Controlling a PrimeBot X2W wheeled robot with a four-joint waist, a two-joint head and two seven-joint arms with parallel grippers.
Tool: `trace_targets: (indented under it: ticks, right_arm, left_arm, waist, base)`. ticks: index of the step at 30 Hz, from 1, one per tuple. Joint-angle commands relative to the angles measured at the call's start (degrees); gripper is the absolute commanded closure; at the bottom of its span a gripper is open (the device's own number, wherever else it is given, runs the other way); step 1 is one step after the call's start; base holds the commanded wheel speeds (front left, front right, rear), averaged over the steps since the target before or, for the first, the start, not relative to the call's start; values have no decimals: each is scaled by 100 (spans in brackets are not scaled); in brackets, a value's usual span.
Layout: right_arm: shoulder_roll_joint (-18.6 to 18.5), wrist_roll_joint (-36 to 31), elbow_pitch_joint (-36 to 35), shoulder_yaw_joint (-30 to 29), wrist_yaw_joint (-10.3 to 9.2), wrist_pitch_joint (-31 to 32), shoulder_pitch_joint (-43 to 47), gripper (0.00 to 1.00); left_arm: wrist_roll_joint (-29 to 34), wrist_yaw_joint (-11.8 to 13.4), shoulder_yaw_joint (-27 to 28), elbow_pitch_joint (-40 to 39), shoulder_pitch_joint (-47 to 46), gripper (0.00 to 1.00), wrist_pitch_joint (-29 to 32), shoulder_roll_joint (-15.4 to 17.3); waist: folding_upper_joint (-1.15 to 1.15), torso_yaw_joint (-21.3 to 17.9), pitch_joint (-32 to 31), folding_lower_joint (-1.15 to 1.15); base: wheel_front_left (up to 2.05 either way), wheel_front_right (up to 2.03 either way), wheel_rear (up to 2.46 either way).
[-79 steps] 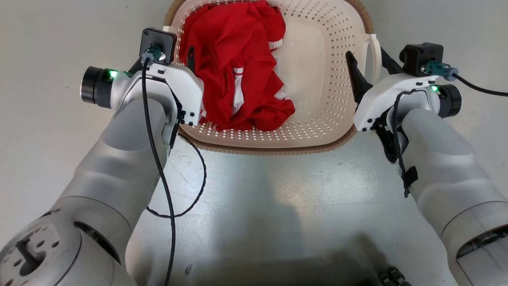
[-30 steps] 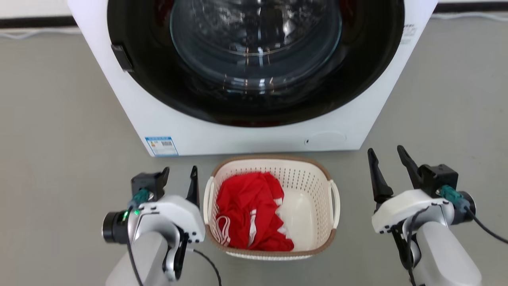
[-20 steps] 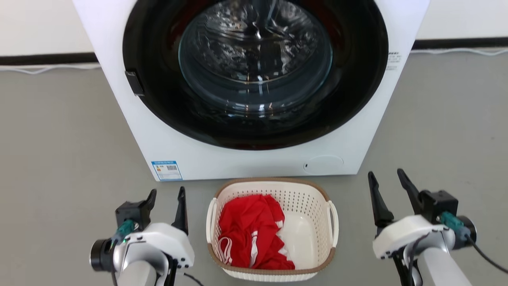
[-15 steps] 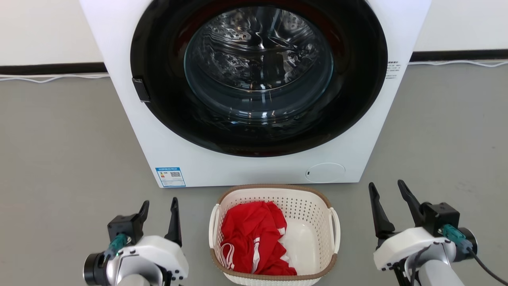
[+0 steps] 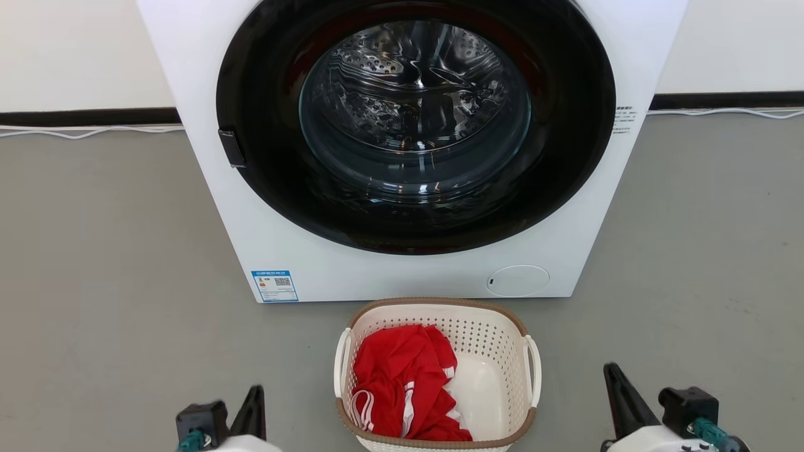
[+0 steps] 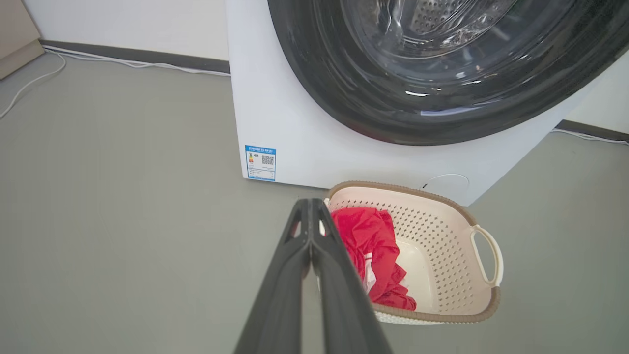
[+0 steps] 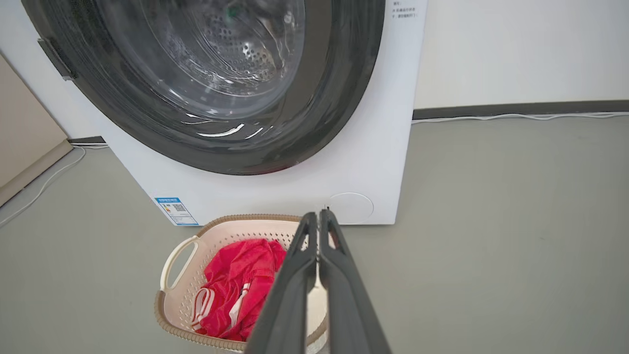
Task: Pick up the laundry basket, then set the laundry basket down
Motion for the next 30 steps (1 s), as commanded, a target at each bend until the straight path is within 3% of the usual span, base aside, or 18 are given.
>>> trace_targets:
  ticks: [1, 6, 11, 30]
  right_arm:
    - [-12, 181, -122, -39, 1, 64, -161, 100]
    - [-13, 460, -185, -52, 2, 131, -153, 100]
    - [-14, 812, -262, -57, 4, 200, -145, 100]
    - [-18, 2138, -536, -118, 10, 501, -142, 100]
  left_arm:
    - [-148, -25, 47, -128, -160, 100, 57, 9]
    - [-386, -59, 93, -190, -154, 100, 123, 7]
    - [-688, -101, 144, -263, -150, 100, 199, 5]
    - [-1832, -264, 356, -531, -154, 100, 506, -2]
  waist:
    - [0, -1, 0, 1]
    - [0, -1, -12, 13]
    - [0, -1, 0, 1]
    - [0, -2, 4, 0]
  base:
    - [0, 0, 0]
    - [0, 0, 0]
    - [0, 0, 0]
    - [0, 0, 0]
